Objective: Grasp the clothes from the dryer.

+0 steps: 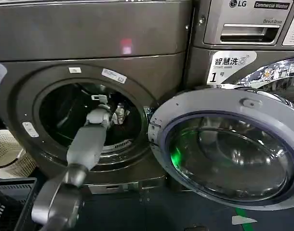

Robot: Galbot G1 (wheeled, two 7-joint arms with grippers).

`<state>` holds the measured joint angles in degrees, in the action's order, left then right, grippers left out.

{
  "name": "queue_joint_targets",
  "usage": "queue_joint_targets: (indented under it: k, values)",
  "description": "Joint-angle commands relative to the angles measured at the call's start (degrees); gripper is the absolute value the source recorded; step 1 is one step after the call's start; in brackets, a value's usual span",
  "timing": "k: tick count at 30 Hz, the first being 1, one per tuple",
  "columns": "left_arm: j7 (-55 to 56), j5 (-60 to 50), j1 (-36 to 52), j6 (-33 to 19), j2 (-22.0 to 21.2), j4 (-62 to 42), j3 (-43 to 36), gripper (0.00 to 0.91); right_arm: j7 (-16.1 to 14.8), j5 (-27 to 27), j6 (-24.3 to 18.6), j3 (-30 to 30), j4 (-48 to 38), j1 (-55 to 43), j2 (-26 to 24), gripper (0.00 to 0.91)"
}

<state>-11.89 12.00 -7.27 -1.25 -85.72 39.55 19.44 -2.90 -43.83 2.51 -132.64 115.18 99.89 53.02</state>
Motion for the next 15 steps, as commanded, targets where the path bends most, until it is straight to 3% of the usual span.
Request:
queue_joint_targets:
  k: [1, 8, 15]
  values:
    - [21.16, -0.58, -12.86, -6.54, -0.38, 18.88, 5.43, 0.0, 0.3, -0.72, -1.51, -0.04, -0.29, 0.09, -0.01, 0.907]
    - [22.52, -3.62, -23.79, -6.0, 0.12, 26.8, 4.91, 0.0, 0.81, -0.68, -1.52, -0.65, -0.63, 0.22, -0.18, 0.907]
    - [22.95, -4.34, -26.21, -5.19, 0.19, 30.86, 4.64, 0.0, 1.87, -1.84, -2.91, -1.61, -1.21, 0.56, -0.43, 0.907]
